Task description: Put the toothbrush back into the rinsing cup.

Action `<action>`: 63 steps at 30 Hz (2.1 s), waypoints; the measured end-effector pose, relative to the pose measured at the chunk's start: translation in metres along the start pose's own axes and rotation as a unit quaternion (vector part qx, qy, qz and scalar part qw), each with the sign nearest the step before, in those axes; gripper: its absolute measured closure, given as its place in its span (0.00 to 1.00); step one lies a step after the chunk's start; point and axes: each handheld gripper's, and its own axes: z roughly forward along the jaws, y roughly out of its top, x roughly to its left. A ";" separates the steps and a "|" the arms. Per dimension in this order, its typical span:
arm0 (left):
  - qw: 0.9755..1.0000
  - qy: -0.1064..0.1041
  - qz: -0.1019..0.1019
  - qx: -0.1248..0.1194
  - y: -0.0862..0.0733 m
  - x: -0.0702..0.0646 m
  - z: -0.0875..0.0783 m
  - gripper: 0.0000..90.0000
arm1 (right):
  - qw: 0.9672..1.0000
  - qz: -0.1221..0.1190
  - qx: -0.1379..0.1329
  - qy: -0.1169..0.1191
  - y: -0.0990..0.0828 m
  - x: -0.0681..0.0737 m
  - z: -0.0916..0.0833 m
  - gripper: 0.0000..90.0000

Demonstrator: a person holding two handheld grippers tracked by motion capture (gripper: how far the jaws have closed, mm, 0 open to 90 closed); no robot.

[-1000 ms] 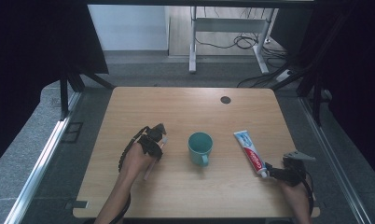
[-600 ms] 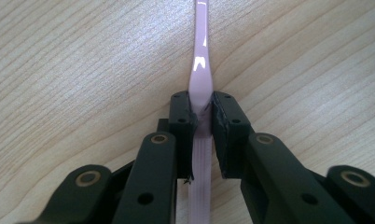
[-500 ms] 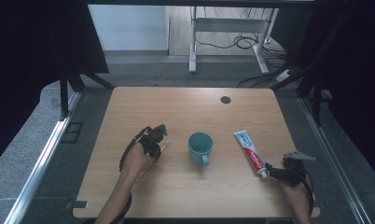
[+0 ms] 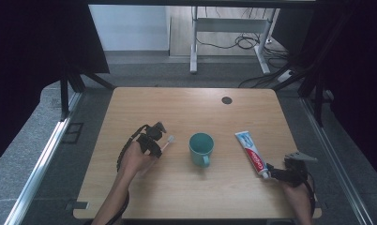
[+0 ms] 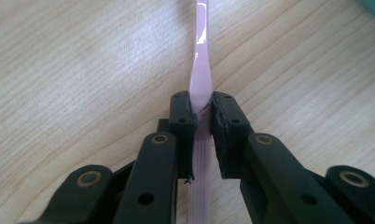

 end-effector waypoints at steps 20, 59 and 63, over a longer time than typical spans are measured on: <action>0.990 -0.034 0.027 -0.133 -0.008 0.000 -0.030 0.88 | 1.000 0.000 0.000 0.000 0.000 0.000 0.000 0.19; 0.930 -0.089 0.081 -0.347 -0.014 -0.016 -0.073 0.88 | 1.000 0.000 0.000 0.000 0.000 0.000 0.000 0.19; 0.921 -0.092 0.085 -0.369 -0.014 -0.018 -0.078 0.88 | 1.000 0.001 0.001 0.000 0.000 0.000 0.000 0.19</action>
